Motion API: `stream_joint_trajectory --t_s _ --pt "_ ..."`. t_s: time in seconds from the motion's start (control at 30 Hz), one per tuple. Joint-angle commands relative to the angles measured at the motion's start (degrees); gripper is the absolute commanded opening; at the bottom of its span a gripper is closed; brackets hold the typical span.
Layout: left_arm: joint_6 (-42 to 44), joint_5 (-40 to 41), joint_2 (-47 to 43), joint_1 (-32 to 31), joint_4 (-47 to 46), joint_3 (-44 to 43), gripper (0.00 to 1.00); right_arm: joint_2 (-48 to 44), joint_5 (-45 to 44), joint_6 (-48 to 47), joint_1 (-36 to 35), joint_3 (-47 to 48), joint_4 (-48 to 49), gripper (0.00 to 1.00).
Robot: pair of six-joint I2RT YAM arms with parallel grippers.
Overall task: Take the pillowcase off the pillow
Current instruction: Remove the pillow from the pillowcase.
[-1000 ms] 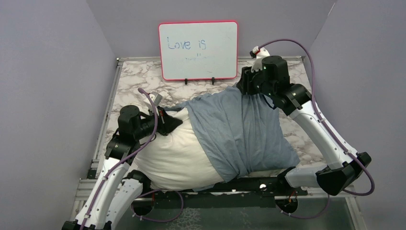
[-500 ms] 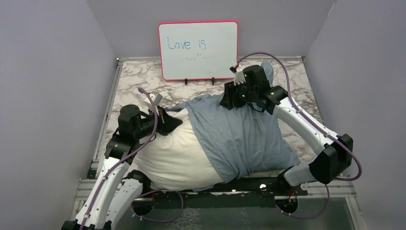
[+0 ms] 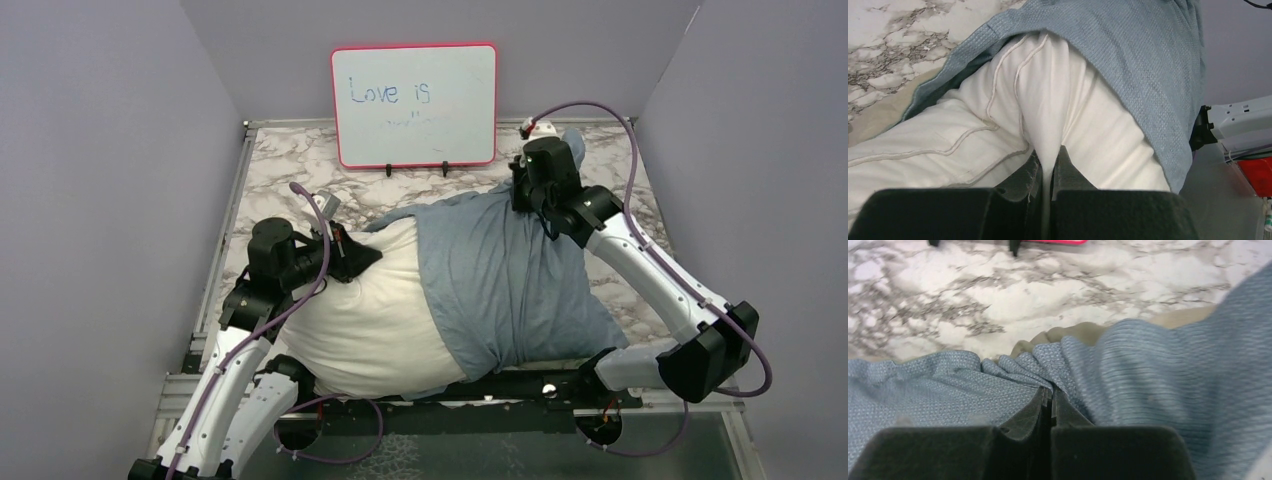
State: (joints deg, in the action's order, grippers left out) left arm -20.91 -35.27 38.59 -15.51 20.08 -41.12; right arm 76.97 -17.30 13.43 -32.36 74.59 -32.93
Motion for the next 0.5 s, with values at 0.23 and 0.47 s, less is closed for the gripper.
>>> stream_joint_trajectory --t_s 0.23,0.47 --pt "0.0 -0.2 -2.5 0.1 10.5 -0.6 0.0 -1.4 5.3 -2.0 9.7 9.9 -3.8 0.16" --pt "0.2 0.3 -2.0 0.1 10.4 -1.0 0.0 -3.0 35.4 3.6 6.5 6.3 1.4 0.58"
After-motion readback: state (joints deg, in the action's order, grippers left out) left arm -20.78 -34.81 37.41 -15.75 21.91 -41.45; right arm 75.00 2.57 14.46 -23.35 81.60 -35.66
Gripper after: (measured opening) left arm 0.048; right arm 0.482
